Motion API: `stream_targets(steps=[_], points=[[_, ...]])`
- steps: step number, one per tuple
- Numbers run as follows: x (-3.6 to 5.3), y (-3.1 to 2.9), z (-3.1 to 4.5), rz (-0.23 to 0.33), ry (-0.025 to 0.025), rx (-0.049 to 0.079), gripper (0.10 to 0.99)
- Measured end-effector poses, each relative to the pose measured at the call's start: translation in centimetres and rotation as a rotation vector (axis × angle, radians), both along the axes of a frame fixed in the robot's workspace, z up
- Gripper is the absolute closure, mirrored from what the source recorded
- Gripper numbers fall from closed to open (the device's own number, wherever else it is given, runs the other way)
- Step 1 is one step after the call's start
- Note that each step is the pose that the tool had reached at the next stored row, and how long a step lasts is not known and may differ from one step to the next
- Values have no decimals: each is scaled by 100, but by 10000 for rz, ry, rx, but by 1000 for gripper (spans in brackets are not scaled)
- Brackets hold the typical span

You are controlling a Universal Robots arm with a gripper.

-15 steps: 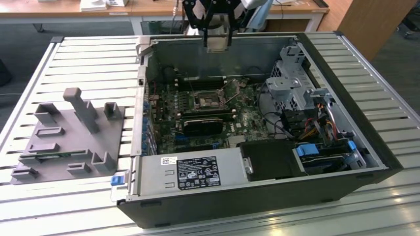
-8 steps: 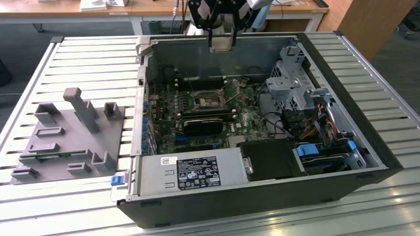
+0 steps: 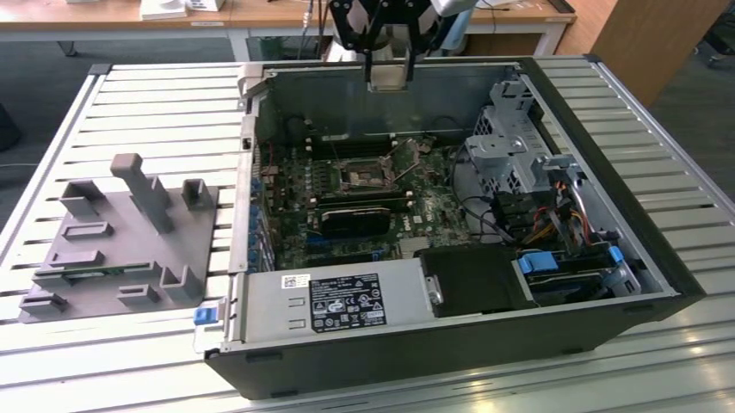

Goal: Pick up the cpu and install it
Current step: 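Place the cpu into insertion slot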

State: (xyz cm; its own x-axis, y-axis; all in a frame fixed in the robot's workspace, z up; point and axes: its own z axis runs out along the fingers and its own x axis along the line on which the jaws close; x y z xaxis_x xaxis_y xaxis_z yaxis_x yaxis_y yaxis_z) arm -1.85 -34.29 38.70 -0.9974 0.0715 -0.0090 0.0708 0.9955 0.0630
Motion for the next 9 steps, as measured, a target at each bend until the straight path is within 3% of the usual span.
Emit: stream_targets(steps=[5,9], points=[[0,0,0,-614,1,-6,553],[-9,1,-1,-735,0,-6,553]])
